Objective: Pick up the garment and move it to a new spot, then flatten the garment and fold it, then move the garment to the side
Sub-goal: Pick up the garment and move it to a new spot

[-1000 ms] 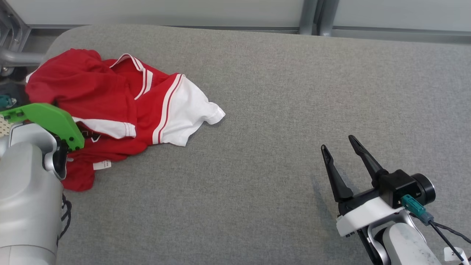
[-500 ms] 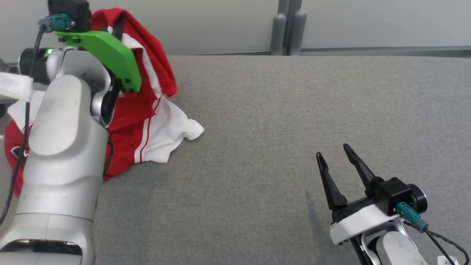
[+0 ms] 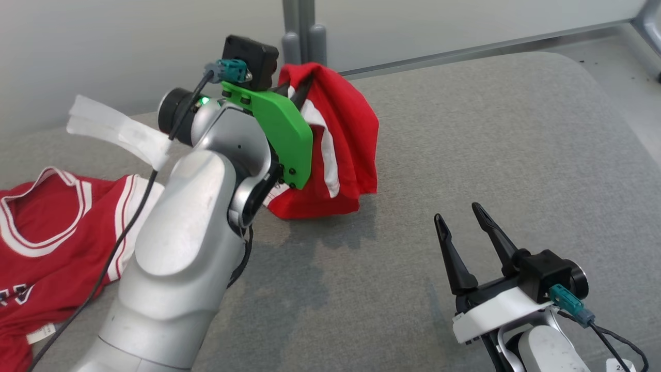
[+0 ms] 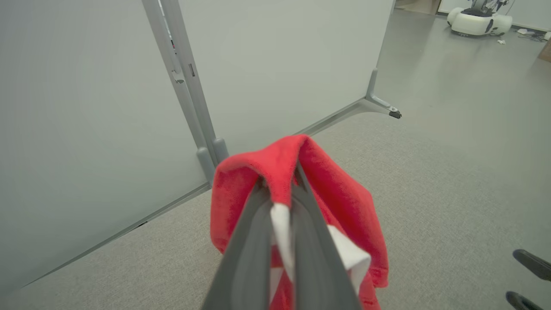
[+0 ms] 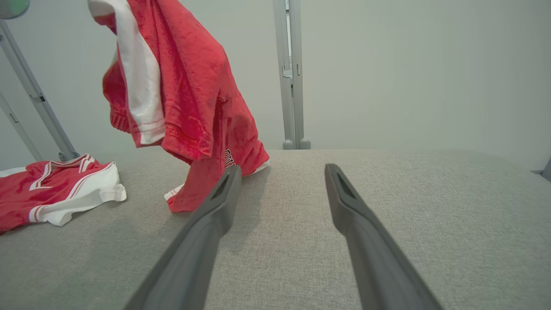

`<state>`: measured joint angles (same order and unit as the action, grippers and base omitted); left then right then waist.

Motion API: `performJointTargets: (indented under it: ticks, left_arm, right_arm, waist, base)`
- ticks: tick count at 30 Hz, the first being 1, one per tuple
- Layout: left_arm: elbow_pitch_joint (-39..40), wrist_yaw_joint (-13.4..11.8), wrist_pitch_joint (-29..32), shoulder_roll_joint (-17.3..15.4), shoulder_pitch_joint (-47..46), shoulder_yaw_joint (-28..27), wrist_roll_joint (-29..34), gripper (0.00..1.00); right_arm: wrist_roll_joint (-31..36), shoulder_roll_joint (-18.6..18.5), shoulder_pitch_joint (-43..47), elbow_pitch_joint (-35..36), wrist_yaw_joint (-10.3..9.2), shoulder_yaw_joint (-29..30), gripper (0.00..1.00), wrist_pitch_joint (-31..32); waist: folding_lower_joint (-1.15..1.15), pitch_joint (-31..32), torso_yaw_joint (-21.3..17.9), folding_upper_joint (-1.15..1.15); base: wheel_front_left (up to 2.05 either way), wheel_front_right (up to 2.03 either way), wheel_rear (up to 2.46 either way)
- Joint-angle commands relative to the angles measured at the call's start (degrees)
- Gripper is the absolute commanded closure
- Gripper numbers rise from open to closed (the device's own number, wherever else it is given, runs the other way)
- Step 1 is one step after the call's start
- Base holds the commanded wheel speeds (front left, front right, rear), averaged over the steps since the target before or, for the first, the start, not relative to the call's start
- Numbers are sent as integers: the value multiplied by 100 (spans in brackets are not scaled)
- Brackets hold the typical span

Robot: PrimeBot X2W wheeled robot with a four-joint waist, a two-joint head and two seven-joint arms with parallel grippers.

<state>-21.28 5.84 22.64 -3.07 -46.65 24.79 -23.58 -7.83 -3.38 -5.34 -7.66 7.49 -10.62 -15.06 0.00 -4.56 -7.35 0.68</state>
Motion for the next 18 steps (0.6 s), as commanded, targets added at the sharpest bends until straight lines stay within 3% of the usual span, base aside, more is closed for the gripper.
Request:
performJointTargets:
  ticks: [1,8,14,15,16,17,18]
  left_arm:
    - [22,-99,49,-25,175,73,-56,100]
    - [-352,-391,165,-4,639,725,-238,100]
    - [-1136,-477,-54,-74,701,831,-118,100]
    - [-1244,-484,-122,-77,684,821,-116,91]
    - [-1458,-446,-304,-73,661,806,-126,57]
    - [-1550,-424,-390,-66,681,792,-180,40]
    - [-1628,-391,-470,-57,715,795,-215,9]
  right_arm:
    - [-55,15,-63,21,0,-32,0,-18]
    - [-258,47,-183,22,0,-342,0,-18]
    - [-470,46,-173,19,0,-687,0,-18]
    - [-477,46,-168,10,0,-717,0,-18]
    - [-476,48,-161,-33,0,-810,0,-18]
    - [-464,49,-163,-60,0,-862,0,-18]
    - [-443,48,-171,-88,0,-909,0,-18]
  waist:
    - [0,-120,-623,-68]
    - [0,-460,-1313,-68]
    - [0,-624,-1655,-68]
    - [0,-633,-1673,-68]
    - [0,-632,-1695,-68]
    - [0,-618,-1700,-68]
    - [0,-599,-1701,-68]
  base:
    - [0,0,0]
    - [0,0,0]
    - [0,0,0]
    - [0,0,0]
    - [0,0,0]
    - [0,0,0]
    - [0,0,0]
